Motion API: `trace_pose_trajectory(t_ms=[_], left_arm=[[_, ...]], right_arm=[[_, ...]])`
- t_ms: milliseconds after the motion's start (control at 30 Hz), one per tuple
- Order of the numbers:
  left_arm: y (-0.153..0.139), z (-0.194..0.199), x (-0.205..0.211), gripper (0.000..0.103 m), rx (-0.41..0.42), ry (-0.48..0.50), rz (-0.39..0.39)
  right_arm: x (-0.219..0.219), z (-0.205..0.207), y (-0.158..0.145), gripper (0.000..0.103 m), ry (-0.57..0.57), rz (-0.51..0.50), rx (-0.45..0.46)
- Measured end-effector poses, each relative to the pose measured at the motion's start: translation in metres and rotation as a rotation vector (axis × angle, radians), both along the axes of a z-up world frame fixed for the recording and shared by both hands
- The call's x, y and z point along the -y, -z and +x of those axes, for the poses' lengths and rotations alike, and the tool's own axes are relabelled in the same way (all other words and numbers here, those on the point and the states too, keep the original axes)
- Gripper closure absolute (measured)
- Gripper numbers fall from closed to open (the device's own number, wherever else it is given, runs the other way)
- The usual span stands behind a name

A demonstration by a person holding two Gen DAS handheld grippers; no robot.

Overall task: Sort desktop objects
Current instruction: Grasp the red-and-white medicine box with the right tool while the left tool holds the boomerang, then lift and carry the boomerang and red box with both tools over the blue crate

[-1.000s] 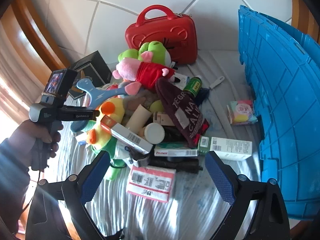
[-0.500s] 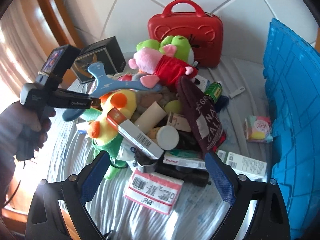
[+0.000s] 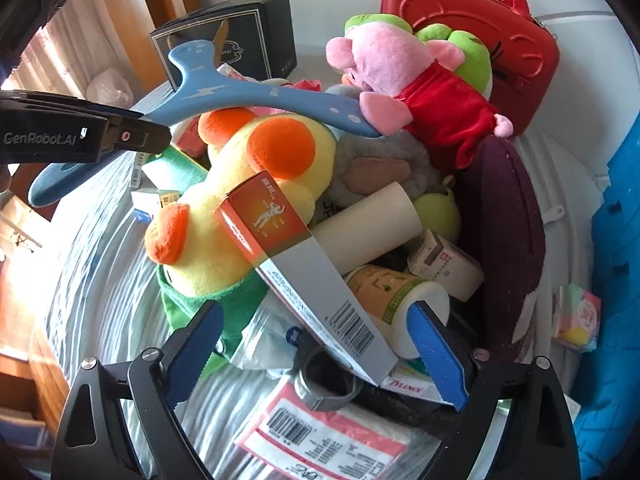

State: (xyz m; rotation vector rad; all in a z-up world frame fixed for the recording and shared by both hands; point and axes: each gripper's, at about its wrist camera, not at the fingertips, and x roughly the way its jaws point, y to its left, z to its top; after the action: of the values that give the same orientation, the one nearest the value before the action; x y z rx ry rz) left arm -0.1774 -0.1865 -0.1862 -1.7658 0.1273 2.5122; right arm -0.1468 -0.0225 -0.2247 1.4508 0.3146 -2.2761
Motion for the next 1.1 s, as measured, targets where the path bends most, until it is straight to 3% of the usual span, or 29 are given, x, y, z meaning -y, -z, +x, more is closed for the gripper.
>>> trace_pose_trajectory(t_ms=[300,367,533,633,1100], left_arm=[[0.004,-0.001,-0.001,0.068,0.002,0.005,-0.001],[0.005,-0.001,-0.001,0.068,0.001,0.007,-0.001],[0.005,0.000,0.000,0.068,-0.002,0.000,0.003],[0.004,0.002,0.001,0.068,-0.010,-0.008,0.009],[-0.018,0.027,0.016,0.068,-0.068,-0.057,0.064]], right_arm=[[0.011,-0.008,0.013,0.030,0.001,0.040,0.010],[0.014,-0.008,0.016,0.043,-0.011,0.051,0.016],[0.013,-0.004,0.013,0.058,-0.032,0.035,0.019],[0.011,0.001,0.009,0.072,-0.044,0.013,0.021],[-0.003,0.021,-0.034,0.078,-0.028,-0.086,-0.009]])
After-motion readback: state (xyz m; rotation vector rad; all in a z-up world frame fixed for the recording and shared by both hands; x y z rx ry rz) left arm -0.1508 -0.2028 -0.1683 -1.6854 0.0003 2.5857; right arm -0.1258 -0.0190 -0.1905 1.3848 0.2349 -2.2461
